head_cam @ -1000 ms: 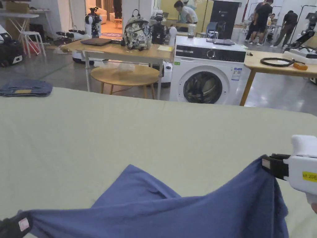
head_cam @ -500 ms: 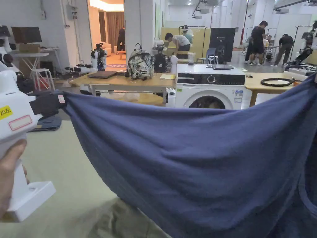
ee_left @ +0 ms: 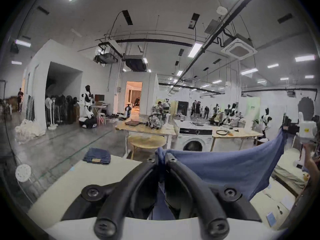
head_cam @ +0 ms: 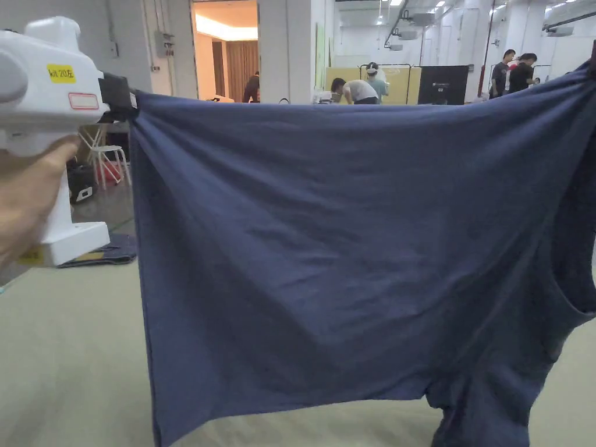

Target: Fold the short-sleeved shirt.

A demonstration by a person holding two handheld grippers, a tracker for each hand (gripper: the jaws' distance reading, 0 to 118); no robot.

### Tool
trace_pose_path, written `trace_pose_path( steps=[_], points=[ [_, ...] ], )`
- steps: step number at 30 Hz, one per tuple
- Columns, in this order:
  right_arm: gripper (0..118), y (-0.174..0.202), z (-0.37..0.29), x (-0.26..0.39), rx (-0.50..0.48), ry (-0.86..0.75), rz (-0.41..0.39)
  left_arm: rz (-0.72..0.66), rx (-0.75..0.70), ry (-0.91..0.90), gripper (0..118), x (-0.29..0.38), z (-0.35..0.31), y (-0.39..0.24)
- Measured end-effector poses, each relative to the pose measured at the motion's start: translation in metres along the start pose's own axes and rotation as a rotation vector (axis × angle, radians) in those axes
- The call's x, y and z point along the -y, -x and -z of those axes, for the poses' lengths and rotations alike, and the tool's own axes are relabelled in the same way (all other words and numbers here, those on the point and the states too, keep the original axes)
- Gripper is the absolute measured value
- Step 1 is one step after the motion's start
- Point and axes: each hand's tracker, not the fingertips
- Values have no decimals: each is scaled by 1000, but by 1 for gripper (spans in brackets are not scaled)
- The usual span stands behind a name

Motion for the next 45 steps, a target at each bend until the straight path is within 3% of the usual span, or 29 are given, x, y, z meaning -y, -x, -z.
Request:
trace_pose_path(
  steps=[2,5,11,15,22,26,28,31,37,40,43,45],
  points=[
    [1,3,18,-10,1,-1,29,-1,-10,8,0,-8,5,-3],
    [1,3,38,-26,-30,-14,134,50,-61,-47,0,-16,15,-8],
    [1,8,47,-49,-13,-41,95,-38,-41,-28,0,-20,34,-8],
    [1,9,41,-37,-1,-29,69,-17,-36,-6,0,-5,50,-7],
    [1,-1,43,23,-5,63,47,-22,2,71,0,54,57,-12],
    [1,-7,43,63,-31,117,87,-44,7,120,0,103,53,-17],
    [1,-4,45,88,-29,172,60,-42,15,200,0,132,58,-18],
    [1,-2,35,131,-43,204,58,-110,34,233,0,175,58,-12],
    [1,-34,-48,236,-136,273,48,-116,93,260,0,256,-22,-8],
    [1,-54,-109,306,-125,291,61,-138,108,275,0,304,-85,-1],
    [1,-73,-180,374,-135,298,211,-199,92,304,0,348,-149,-1],
    [1,-80,-218,414,-95,366,279,-175,41,209,0,375,-196,-4]
  ],
)
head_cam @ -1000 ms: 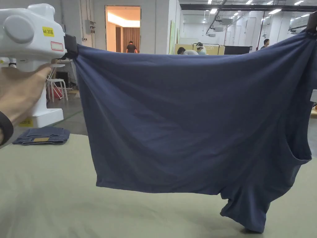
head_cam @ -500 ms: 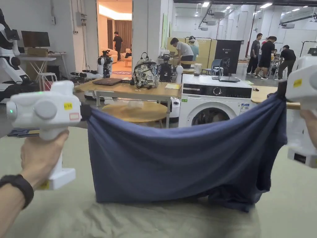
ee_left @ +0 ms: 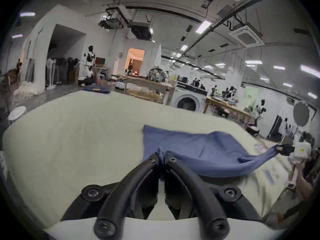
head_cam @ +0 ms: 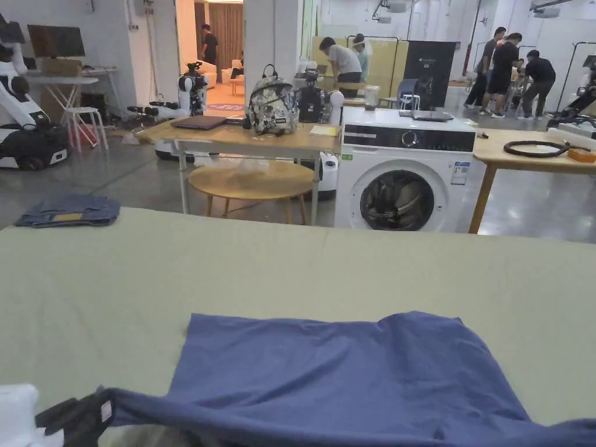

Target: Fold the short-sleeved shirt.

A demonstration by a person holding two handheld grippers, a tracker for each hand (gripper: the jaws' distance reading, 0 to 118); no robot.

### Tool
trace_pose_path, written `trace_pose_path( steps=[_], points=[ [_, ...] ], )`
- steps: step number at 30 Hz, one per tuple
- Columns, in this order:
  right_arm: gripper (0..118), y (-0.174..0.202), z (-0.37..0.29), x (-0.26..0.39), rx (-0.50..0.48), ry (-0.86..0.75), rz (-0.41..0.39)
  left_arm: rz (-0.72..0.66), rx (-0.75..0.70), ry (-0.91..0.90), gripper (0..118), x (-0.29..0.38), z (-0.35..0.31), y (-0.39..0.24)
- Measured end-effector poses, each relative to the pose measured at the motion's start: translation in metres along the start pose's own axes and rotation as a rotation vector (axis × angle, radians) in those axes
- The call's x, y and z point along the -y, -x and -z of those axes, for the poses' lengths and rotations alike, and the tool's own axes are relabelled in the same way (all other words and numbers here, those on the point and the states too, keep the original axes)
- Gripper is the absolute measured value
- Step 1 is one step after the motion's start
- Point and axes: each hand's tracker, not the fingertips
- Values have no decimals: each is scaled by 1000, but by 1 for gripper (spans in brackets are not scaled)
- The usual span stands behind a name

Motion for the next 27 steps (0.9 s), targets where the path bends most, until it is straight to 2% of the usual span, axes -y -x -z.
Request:
trace_pose_path(
  steps=[1,3,5,7,8,10,11,12,13,14,15,17,19,22,25,27],
  points=[
    [1,-4,-11,22,26,11,20,48,-102,98,0,17,-11,-1],
    [1,-7,-31,62,44,55,75,1,-100,99,0,44,-39,4],
    [1,-13,-41,91,61,103,136,-8,-160,161,0,64,-58,1],
    [1,-9,-51,112,93,142,103,-12,-181,190,0,77,-69,4],
    [1,-14,-49,120,129,162,88,-58,-197,283,0,85,-72,9],
    [2,-18,-46,130,113,186,85,-84,-176,273,0,95,-74,17],
    [9,-19,-44,135,121,182,74,-105,-152,302,7,100,-73,23],
    [28,-15,-46,136,126,182,60,-105,-137,310,24,104,-72,27],
    [59,-14,-46,138,128,179,45,-99,-135,313,47,108,-71,32],
    [68,-13,-45,140,137,188,21,-97,-156,326,52,109,-69,32],
    [67,-13,-44,141,153,203,-11,-78,-195,327,52,110,-69,31],
    [67,-11,-51,145,123,188,-20,-82,-177,302,52,105,-72,32],
    [67,-2,-64,141,116,109,-43,-64,-173,251,52,93,-76,21],
    [68,26,-90,123,135,-61,-110,65,-151,161,52,67,-83,-4],
    [67,52,-93,88,66,-135,-166,183,-114,55,52,33,-86,-41],
    [60,67,-87,68,37,-160,-218,210,-38,-12,49,12,-86,-61]
  ],
)
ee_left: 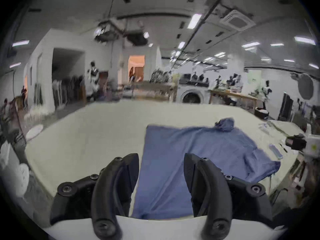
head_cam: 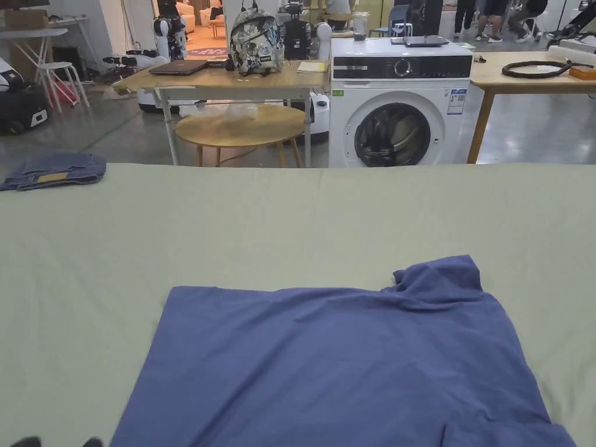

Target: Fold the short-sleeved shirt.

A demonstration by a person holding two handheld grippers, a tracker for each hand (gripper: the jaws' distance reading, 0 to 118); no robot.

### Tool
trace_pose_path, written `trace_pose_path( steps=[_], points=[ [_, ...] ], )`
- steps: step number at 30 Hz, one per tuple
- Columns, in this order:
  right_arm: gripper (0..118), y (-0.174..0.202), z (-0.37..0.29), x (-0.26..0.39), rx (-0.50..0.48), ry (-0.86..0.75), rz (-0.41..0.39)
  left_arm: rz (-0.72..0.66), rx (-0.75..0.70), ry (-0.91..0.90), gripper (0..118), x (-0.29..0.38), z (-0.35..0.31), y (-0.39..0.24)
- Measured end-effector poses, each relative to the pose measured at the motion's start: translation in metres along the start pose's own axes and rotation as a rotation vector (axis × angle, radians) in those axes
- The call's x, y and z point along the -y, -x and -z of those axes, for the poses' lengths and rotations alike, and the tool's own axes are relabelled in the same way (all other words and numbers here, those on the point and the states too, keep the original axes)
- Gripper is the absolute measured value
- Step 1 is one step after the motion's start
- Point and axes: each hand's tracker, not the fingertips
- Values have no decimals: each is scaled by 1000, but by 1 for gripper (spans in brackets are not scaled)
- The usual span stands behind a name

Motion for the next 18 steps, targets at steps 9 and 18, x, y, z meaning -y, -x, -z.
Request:
trace_pose_path(
  steps=[9,18],
  points=[
    [0,28,37,-24,-103,-10,-42,-14,155,-73,0,-35,20,-21],
    [0,27,44,-21,-119,31,-17,-124,59,14,46,-19,16,15]
  ],
)
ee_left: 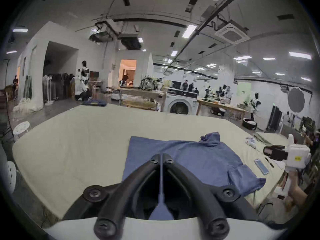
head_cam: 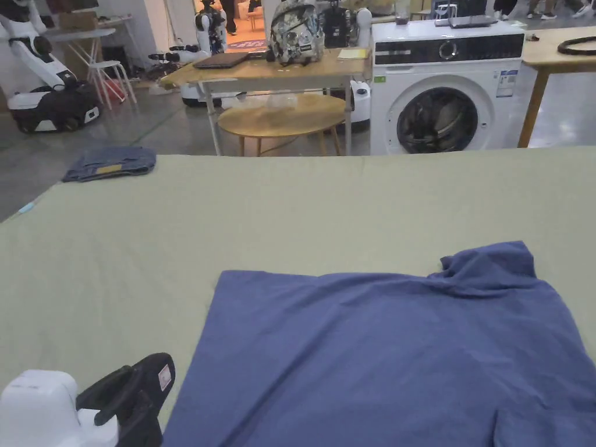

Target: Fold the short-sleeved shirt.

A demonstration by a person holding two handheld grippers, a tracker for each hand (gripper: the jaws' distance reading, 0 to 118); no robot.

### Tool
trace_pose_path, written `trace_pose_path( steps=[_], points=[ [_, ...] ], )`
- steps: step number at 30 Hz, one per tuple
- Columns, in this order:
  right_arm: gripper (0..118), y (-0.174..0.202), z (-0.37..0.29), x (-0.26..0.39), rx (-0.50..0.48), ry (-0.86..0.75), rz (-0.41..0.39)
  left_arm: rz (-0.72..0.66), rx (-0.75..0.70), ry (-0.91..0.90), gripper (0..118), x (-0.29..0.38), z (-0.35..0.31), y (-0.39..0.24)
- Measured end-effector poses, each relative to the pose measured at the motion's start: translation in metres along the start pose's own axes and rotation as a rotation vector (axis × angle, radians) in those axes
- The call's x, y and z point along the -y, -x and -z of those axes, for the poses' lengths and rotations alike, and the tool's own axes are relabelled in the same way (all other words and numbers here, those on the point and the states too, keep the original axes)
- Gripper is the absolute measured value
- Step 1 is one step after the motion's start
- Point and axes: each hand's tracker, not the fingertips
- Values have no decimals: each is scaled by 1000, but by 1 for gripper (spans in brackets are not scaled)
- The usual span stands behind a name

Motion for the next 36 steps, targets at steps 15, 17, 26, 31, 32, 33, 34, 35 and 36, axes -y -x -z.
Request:
trace_pose_path(
  steps=[15,17,26,31,32,33,34,35,36],
  points=[
    [0,-16,-7,36,18,133,41,-78,-148,517,26,126,37,76],
    [0,-19,-9,37,31,138,54,-75,-172,507,0,129,41,73],
    [55,-47,-26,47,153,184,112,81,-149,593,0,124,53,39],
    [61,-79,-33,75,203,274,202,81,-173,584,0,126,51,34],
    [61,-83,-33,81,222,293,208,89,-179,584,0,125,49,31],
    [61,-85,-31,87,218,301,206,97,-185,585,0,125,49,29],
    [61,-87,-30,92,218,315,204,103,-189,586,0,125,49,27],
    [61,-85,-27,97,222,340,194,110,-190,587,0,125,49,26],
    [60,-84,-24,102,222,356,183,114,-190,588,0,124,48,27]
  ],
)
